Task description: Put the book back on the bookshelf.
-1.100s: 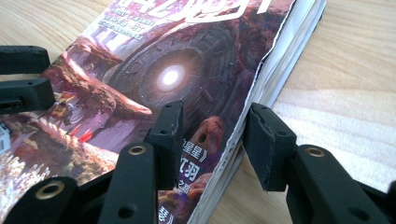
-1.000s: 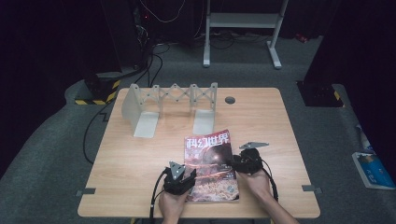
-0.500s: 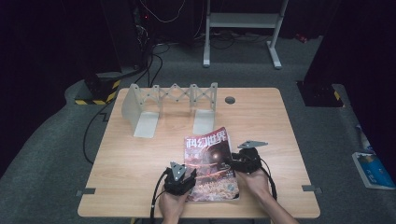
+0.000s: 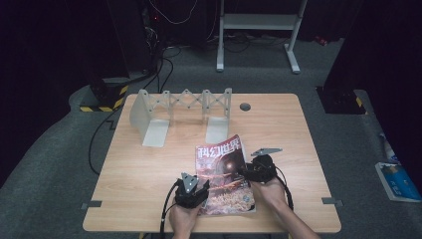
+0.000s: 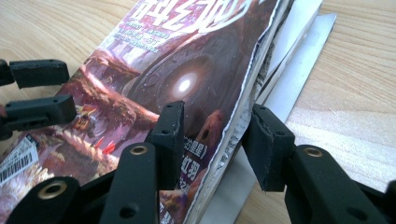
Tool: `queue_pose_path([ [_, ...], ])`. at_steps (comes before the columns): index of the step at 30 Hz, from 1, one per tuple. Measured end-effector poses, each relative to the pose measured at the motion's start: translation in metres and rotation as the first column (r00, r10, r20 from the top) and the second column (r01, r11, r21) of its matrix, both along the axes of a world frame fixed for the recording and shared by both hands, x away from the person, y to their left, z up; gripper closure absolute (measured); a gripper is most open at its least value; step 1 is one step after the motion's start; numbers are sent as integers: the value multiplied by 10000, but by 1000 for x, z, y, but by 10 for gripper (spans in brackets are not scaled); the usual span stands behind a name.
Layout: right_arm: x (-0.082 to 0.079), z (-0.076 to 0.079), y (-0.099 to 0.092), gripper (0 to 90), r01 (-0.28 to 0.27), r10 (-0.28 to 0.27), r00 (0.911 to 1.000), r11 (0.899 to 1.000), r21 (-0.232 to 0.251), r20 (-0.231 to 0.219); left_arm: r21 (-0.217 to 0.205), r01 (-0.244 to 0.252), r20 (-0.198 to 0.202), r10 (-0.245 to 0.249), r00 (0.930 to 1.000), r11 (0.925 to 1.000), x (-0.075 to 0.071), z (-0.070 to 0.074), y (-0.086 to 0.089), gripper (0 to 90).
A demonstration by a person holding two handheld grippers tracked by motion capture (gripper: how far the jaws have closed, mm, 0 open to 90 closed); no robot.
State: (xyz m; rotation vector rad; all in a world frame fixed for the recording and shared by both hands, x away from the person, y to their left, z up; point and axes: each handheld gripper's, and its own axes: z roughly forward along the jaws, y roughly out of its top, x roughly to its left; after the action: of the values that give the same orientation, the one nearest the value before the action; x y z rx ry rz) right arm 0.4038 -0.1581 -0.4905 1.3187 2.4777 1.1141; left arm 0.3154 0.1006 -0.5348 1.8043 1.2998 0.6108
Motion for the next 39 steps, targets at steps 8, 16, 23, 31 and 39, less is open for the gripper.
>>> queue_pose_path([
  [8,0,-2,5,581,-95,101,9997,9996,-260,228,-33,29,-22,-30,10000,10000,0,0,1,476],
  [16,6,-4,8,562,-72,66,9999,9987,-495,-130,-55,-9,-29,8,10000,10000,0,0,1,476],
  [23,2,-7,5,604,-249,250,9997,9984,-512,26,-95,67,-81,-68,9999,9999,-1,0,2,478],
  [31,2,-9,3,558,-309,304,9991,9994,-185,-287,-95,82,-97,-82,9999,9999,-1,0,2,479],
  [39,-3,-7,5,716,-321,340,9991,9969,-717,246,-135,121,-145,-123,9998,9998,0,1,3,478],
])
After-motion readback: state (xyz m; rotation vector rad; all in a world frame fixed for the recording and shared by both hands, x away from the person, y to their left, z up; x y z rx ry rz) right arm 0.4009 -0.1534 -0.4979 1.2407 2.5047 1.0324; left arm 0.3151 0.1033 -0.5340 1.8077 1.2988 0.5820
